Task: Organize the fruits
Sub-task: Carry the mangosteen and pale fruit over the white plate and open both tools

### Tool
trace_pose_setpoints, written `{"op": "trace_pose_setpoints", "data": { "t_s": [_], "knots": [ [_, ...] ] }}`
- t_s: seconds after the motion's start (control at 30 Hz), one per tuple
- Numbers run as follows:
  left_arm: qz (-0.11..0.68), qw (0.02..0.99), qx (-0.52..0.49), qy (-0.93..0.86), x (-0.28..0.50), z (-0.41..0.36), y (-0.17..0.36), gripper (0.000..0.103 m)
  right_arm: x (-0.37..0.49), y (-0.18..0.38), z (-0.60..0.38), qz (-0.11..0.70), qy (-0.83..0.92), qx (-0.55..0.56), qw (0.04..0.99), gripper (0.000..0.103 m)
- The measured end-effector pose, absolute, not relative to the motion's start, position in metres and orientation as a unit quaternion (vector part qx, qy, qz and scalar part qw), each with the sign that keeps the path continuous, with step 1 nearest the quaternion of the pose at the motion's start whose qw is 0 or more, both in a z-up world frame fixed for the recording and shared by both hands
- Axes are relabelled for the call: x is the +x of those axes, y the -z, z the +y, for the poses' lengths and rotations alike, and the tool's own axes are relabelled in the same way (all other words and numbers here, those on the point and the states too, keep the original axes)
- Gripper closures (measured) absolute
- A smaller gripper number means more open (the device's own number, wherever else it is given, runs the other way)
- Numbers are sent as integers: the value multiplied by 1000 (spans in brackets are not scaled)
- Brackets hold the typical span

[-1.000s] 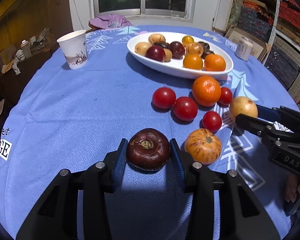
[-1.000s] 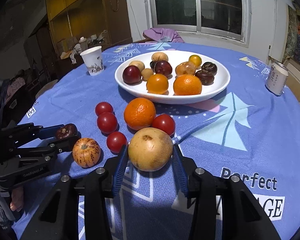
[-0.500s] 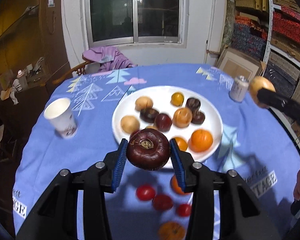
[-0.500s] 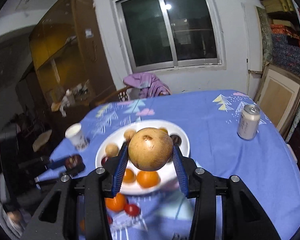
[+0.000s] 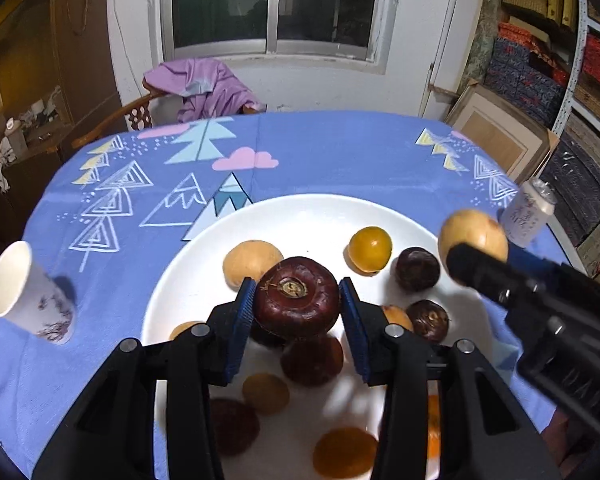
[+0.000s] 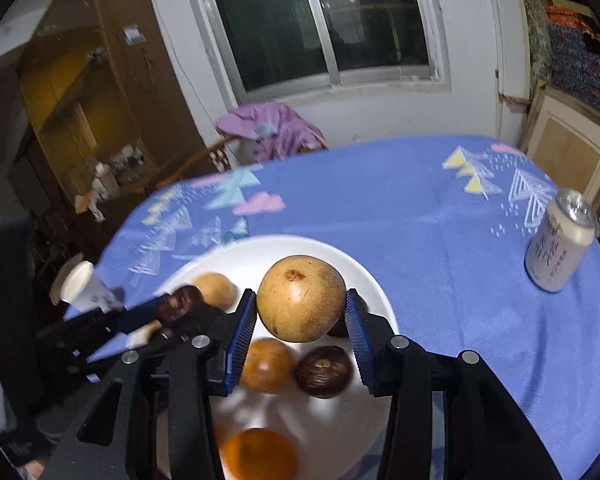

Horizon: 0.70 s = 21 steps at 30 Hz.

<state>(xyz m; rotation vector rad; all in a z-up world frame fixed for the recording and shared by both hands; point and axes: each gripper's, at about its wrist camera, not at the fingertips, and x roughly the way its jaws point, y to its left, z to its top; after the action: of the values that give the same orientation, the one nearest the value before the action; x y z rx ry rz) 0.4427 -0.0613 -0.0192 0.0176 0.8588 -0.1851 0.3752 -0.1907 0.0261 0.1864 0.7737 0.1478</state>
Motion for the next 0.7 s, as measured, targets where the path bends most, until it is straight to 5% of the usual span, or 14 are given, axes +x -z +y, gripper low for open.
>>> {"op": "trace_pose_setpoints", "data": {
  "t_s": [0.33, 0.53, 0.7],
  "knots": [
    [427, 898, -12, 104, 458, -62, 47, 59, 380, -2, -182, 398, -60, 33, 915, 56],
    [426, 897, -41, 113, 457, -51, 44, 40, 382, -3, -191, 393, -66, 52, 916, 49],
    [416, 900, -49, 117, 452, -45, 35, 40, 375, -18, -191, 375, -72, 58, 922, 49]
  ]
}}
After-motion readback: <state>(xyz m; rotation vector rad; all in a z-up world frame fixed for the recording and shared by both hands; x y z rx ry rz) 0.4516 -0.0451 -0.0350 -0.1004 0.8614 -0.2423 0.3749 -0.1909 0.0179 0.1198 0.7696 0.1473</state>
